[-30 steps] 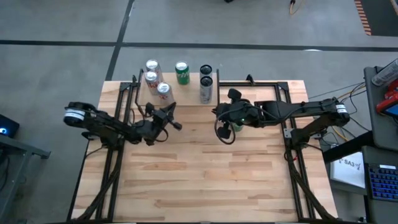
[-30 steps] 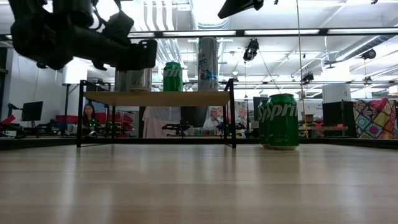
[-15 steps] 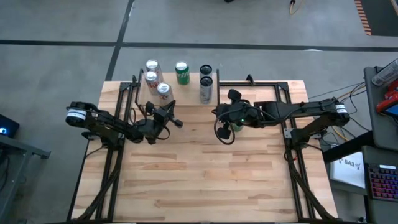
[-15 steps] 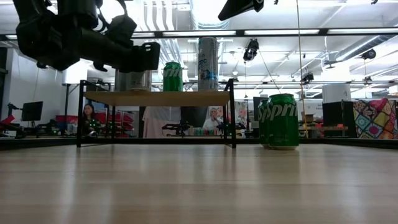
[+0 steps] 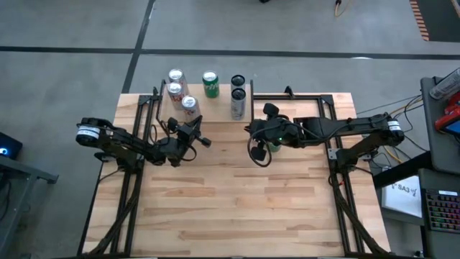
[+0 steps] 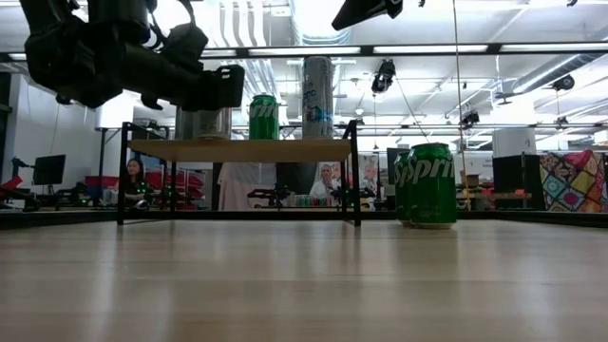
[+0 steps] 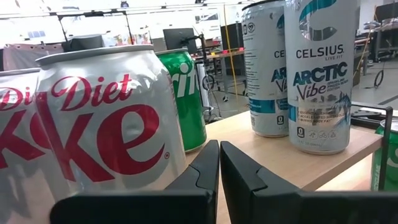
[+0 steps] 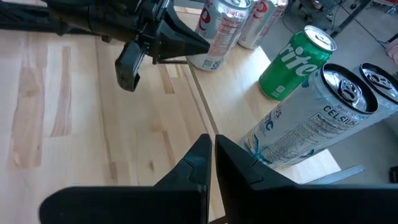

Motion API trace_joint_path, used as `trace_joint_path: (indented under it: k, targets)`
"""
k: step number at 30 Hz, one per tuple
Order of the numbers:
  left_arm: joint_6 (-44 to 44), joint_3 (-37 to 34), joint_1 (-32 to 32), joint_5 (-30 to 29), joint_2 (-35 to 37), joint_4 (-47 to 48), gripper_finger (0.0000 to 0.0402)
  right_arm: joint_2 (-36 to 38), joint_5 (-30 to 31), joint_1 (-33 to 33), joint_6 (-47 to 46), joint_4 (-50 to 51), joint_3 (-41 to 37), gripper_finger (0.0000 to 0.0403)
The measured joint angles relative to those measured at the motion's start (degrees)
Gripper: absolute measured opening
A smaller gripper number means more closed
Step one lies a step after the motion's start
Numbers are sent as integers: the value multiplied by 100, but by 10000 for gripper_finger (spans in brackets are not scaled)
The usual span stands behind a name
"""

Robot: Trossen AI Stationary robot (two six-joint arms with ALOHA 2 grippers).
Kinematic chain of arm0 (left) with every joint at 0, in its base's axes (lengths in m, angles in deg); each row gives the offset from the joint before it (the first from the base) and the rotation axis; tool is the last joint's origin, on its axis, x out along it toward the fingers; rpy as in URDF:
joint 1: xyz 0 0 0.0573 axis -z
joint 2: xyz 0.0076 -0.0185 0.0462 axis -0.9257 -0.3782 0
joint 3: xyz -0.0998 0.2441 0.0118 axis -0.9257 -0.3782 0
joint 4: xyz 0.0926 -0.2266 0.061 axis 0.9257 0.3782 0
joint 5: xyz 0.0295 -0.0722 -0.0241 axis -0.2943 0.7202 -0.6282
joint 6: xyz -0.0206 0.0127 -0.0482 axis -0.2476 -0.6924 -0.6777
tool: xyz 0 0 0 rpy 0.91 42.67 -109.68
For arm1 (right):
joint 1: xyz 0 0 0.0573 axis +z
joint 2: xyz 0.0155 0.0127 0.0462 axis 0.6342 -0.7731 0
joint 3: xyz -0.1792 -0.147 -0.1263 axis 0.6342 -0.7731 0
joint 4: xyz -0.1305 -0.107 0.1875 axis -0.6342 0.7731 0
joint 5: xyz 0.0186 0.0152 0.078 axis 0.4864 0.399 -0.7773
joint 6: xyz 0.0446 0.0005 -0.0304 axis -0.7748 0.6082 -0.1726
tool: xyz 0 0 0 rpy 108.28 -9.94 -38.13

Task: Place canned beverage on shelf
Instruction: Put the red-silver soda can aligned with the other red-silver soda cans on the shelf

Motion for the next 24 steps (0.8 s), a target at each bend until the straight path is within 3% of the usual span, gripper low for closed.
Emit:
trace_joint_path:
  k: [18, 24]
  targets:
    - [22, -9, 65, -455, 8, 2, 0, -44, 1, 0, -68, -53, 0, 12]
    - [294, -11, 286, -744, 212, -23, 0, -205, 1, 0, 20, -480, 0, 12]
